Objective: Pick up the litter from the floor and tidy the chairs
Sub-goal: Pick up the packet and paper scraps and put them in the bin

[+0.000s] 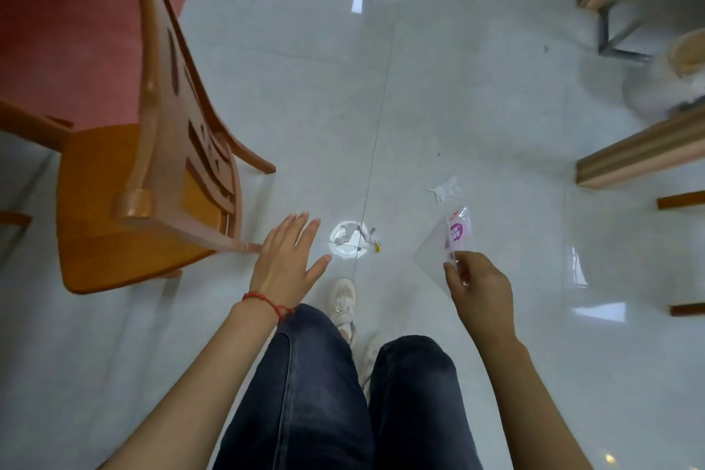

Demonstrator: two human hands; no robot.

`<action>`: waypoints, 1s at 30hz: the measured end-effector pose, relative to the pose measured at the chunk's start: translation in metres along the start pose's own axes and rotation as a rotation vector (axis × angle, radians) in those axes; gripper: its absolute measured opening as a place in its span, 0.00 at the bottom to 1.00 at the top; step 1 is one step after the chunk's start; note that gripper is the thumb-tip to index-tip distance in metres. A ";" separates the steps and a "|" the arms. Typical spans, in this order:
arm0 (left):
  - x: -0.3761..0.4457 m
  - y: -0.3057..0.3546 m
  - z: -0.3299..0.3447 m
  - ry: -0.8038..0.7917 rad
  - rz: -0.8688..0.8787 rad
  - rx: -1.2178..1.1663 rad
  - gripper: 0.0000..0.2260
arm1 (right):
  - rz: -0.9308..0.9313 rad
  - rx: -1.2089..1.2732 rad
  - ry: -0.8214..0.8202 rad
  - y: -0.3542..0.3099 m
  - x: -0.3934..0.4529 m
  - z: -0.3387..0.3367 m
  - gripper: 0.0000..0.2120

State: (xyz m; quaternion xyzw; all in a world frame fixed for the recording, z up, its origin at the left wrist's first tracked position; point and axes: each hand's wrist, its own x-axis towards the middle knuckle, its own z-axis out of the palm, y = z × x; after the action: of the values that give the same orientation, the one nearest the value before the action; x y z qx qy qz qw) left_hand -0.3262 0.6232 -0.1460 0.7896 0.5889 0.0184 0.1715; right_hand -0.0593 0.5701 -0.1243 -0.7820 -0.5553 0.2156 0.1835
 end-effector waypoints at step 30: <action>0.208 -0.129 0.498 -0.174 -0.272 -0.199 0.23 | -0.074 0.012 -0.171 0.274 0.167 0.381 0.05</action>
State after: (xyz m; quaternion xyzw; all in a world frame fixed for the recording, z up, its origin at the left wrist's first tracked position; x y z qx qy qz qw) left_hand -0.2664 0.7253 -0.6882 0.6806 0.6683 -0.0148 0.3000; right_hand -0.0009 0.6596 -0.6107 -0.7387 -0.5960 0.2778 0.1480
